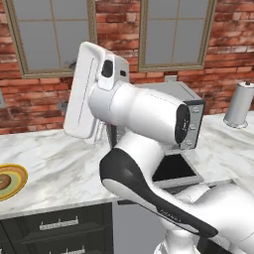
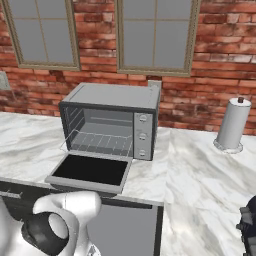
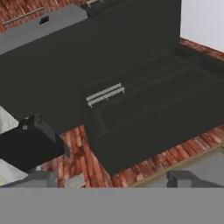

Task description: Pick up the bagel from the plate, place it on the toaster oven rack, close the door, and set the timer.

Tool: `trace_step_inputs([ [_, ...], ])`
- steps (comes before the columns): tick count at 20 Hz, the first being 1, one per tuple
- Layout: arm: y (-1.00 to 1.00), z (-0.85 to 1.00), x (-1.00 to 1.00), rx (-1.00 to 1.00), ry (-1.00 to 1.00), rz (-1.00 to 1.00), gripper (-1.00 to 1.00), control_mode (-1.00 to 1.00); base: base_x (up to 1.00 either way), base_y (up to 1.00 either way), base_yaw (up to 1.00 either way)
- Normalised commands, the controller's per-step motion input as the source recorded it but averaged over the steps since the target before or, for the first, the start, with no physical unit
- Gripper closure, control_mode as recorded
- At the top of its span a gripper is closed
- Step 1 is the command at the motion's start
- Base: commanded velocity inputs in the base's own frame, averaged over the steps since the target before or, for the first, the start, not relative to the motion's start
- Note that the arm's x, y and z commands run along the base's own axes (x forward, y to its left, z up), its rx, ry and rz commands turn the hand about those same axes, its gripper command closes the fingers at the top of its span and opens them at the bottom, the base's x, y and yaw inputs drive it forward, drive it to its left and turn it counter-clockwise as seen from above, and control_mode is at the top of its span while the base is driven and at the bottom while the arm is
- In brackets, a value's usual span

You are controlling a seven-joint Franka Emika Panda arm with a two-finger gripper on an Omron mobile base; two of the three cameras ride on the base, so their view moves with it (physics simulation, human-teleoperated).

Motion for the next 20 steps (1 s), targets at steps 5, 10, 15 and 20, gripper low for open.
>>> trace_step_inputs([
  [5,0.27,-0.18,0.98,-0.82,-0.05,-0.13,-1.00,-1.00,0.00,0.00,0.00],
  [10,0.41,-0.75,0.31,-0.85,-0.01,-0.01,-1.00,-1.00,0.00,0.00,0.00],
  [15,0.22,-0.81,0.02,-0.70,0.08,0.02,-1.00,-1.00,0.00,0.00,0.00],
  [20,0.00,-0.88,0.01,-0.19,0.38,-0.02,-1.00,-1.00,0.00,0.00,0.00],
])
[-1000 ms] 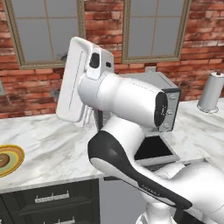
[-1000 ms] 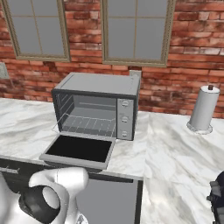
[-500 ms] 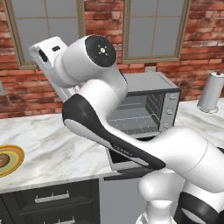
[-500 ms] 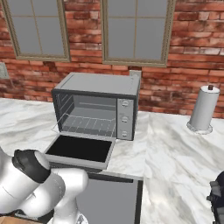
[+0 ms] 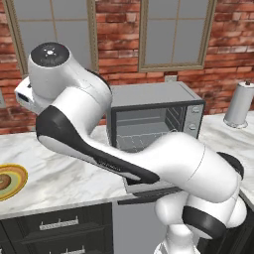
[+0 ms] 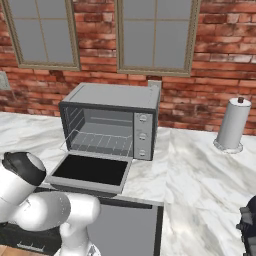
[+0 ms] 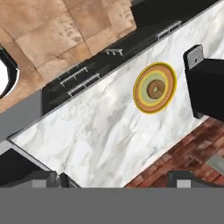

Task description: Pick up the bagel from the plate, place it on the toaster oven rack, close the door, and set the timer.

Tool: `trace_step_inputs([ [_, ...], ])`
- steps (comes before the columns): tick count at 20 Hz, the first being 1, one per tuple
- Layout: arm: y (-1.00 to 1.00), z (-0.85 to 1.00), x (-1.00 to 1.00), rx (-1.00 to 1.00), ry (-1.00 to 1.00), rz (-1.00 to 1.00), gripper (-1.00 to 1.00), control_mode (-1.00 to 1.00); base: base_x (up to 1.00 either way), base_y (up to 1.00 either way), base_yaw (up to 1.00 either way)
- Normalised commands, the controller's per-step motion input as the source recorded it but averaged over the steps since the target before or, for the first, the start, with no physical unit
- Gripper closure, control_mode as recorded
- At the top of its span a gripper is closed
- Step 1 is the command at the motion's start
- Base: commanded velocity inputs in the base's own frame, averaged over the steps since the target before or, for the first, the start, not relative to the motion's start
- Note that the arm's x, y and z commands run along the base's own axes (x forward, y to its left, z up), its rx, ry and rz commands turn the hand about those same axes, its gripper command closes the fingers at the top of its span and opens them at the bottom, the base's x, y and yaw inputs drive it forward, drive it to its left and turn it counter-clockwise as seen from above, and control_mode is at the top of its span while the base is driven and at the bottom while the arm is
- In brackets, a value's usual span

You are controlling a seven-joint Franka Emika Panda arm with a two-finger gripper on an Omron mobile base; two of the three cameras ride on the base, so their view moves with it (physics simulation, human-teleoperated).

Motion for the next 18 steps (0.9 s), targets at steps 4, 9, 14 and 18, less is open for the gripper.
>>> trace_step_inputs([
  [4,0.00,-0.94,0.00,0.15,0.31,-0.43,-1.00,-1.00,0.00,0.00,0.00],
  [9,0.01,-1.00,0.00,0.20,0.02,-0.56,-1.00,-1.00,0.00,0.00,0.00],
  [14,0.30,-0.62,0.34,0.10,-0.03,-0.51,-1.00,-1.00,0.00,0.00,0.00],
  [18,0.33,-0.24,0.67,0.11,0.09,-0.48,-1.00,-1.00,0.00,0.00,0.00],
])
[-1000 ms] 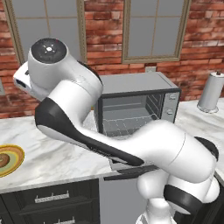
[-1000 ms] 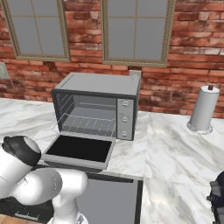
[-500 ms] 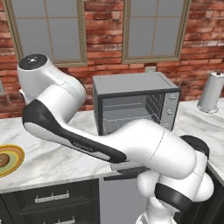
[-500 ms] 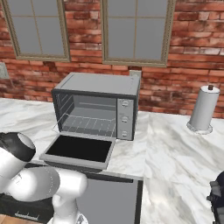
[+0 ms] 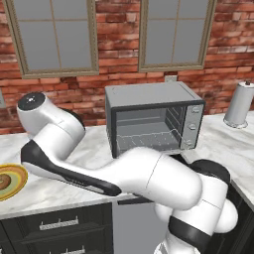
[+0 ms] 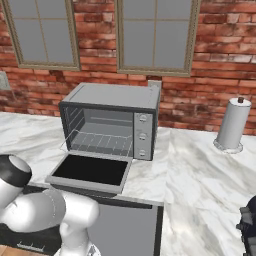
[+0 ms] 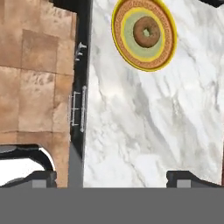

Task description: Pick up the bagel from the plate, place it on the toaster oven rack, close the door, and set the timer.

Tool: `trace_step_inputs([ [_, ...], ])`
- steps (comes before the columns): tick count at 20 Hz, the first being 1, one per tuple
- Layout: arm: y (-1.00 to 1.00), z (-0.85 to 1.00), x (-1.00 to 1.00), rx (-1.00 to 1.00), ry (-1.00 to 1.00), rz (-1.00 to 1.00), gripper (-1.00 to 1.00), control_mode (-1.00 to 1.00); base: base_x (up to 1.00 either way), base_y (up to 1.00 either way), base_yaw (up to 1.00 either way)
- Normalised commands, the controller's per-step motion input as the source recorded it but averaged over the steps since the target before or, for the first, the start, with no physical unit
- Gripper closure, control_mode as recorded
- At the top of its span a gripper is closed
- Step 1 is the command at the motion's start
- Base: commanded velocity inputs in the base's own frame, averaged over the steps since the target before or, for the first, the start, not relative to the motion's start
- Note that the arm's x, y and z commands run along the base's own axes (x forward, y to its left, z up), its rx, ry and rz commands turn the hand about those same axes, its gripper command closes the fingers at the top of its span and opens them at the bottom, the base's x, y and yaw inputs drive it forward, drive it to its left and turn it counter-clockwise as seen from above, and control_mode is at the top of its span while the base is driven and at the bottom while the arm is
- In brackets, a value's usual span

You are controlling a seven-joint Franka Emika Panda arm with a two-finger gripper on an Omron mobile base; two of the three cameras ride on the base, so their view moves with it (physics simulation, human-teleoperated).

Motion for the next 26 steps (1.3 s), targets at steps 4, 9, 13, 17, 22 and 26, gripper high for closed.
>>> trace_step_inputs([
  [4,0.38,-0.28,0.46,0.19,0.22,-0.40,-1.00,-1.00,0.00,0.00,0.00],
  [9,0.64,-0.40,0.23,0.20,0.32,-0.31,-1.00,-1.00,0.00,0.00,0.00],
  [13,0.66,-0.44,0.29,0.06,0.15,-0.31,-1.00,-1.00,0.00,0.00,0.00],
  [17,0.59,-0.48,0.41,0.00,0.05,-0.30,-1.00,-1.00,0.00,0.00,0.00],
  [22,0.47,-0.25,0.39,0.00,0.00,-0.28,-1.00,-1.00,0.00,0.00,0.00],
  [26,0.34,-0.11,0.32,0.03,0.14,-0.24,-1.00,-1.00,0.00,0.00,0.00],
])
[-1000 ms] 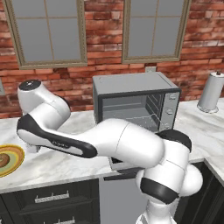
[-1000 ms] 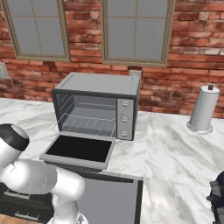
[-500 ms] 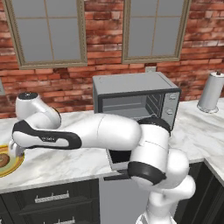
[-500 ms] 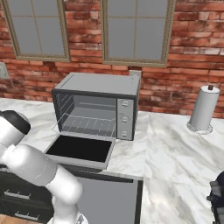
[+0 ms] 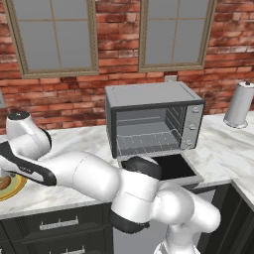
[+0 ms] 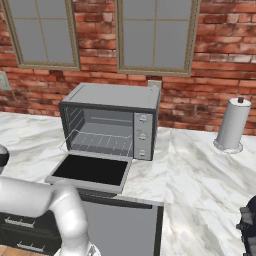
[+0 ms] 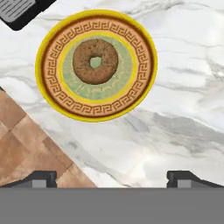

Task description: Pick up the bagel from the plate, place it on the toaster oven rack, close the door, and set the timer.

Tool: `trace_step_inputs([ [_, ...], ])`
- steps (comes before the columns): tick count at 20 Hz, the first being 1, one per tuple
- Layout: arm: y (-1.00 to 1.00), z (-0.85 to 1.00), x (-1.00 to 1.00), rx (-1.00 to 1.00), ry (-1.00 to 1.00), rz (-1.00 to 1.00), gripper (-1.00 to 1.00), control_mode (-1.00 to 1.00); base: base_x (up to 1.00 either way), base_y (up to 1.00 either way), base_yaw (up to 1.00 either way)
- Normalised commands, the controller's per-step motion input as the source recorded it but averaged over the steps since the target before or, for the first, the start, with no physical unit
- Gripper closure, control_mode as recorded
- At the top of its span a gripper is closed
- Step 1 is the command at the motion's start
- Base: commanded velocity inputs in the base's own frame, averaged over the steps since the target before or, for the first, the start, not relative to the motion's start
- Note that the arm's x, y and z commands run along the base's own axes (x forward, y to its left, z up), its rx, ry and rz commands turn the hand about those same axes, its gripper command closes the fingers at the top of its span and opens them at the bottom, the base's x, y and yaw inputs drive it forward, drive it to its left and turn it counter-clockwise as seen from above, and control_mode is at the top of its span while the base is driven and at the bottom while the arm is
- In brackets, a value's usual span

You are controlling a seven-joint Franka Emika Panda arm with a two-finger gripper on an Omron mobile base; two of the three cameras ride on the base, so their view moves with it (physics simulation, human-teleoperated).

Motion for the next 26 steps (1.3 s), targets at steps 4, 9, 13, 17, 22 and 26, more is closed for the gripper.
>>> trace_step_inputs([
  [4,0.17,-0.23,0.26,0.12,0.29,-0.15,-1.00,-1.00,0.00,0.00,0.00],
  [9,0.05,-0.33,0.23,0.11,0.26,-0.12,-1.00,-1.00,0.00,0.00,0.00],
  [13,0.13,-0.33,0.02,0.04,0.00,-0.10,-1.00,-1.00,0.00,0.00,0.00],
  [17,0.29,-0.21,0.00,0.01,0.00,-0.09,-1.00,-1.00,0.00,0.00,0.00],
  [22,0.29,-0.22,0.00,0.00,0.00,-0.09,-1.00,-1.00,0.00,0.00,0.00],
  [26,0.15,-0.30,0.00,0.00,-0.01,-0.10,-1.00,-1.00,0.00,0.00,0.00],
])
